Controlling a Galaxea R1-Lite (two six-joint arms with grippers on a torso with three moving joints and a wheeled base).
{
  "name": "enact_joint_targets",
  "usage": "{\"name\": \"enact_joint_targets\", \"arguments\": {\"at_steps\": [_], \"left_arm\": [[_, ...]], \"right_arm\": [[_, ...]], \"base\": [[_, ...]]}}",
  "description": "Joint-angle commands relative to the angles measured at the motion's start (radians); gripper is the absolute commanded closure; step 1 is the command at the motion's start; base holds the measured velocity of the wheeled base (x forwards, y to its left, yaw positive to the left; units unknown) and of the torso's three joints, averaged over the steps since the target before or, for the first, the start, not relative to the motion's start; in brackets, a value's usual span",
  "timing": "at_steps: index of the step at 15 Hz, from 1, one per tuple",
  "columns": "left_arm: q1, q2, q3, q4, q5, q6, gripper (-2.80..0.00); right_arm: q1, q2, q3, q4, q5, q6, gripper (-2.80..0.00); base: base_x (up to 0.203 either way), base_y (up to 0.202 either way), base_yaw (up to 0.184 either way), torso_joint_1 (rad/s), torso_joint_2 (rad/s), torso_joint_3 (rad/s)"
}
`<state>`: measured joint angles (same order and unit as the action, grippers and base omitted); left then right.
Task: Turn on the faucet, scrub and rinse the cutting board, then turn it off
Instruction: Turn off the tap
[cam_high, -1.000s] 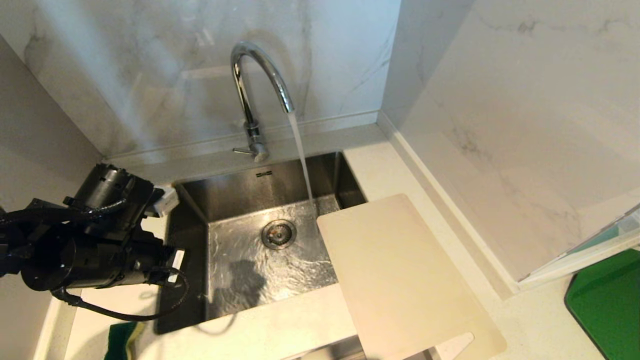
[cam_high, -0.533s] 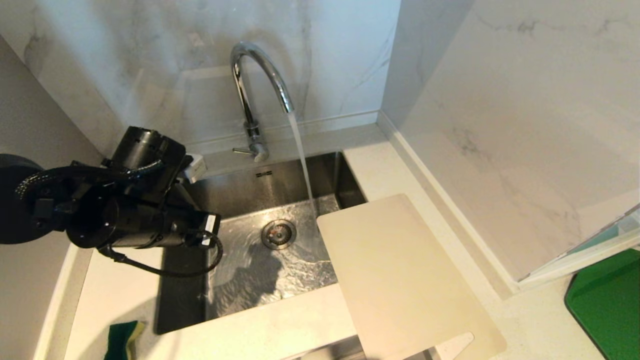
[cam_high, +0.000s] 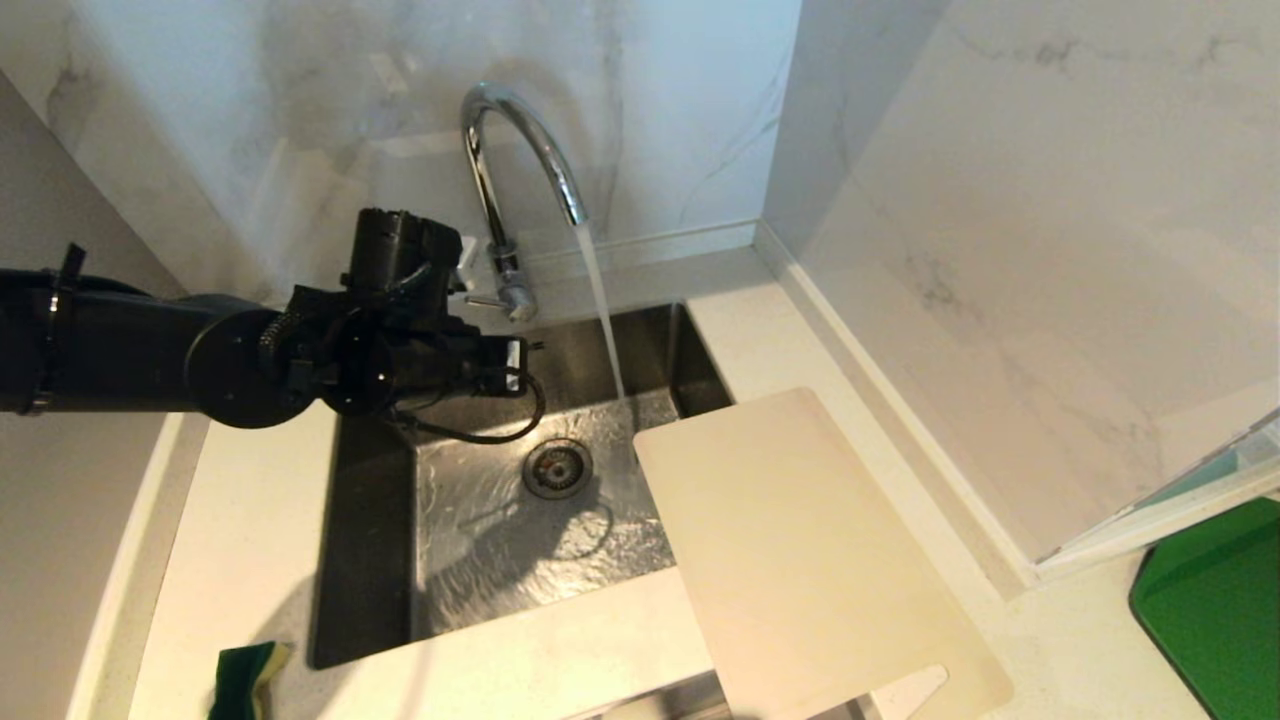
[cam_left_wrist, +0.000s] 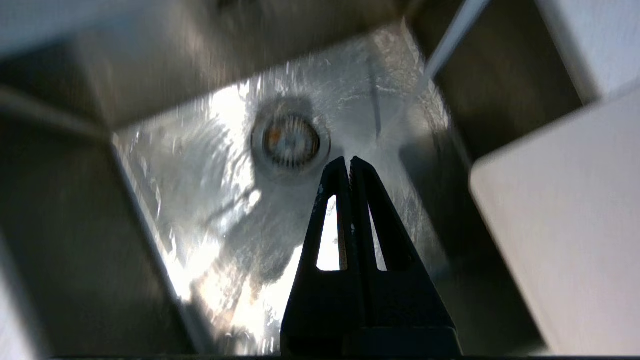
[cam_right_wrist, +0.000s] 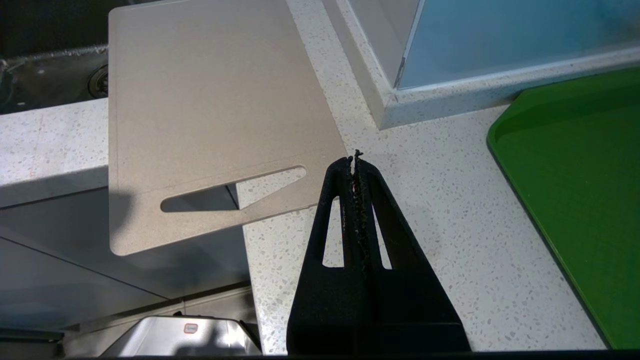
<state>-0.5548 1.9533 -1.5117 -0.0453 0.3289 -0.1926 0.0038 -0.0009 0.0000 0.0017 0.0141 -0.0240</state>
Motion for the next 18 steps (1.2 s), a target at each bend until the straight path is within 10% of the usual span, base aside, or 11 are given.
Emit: {"name": "enact_joint_targets", "arguments": {"at_steps": [1,18], "left_arm": [[0.022,0.084,-0.045,-0.075,0.002,0.02,0.0],[0.118,0.244,-0.191,-0.292,0.002,0.1,0.0]], "right_arm": [[0.001,0.001,0.0,0.0,0.0,-0.001,0.0],[0.001,0.001,0.001,0.0,0.001,-0.001,0.0]], "base": [[0.0,0.0,0.0,0.0,0.0,0.0],[0.0,0.0,0.0,0.0,0.0,0.0]]}}
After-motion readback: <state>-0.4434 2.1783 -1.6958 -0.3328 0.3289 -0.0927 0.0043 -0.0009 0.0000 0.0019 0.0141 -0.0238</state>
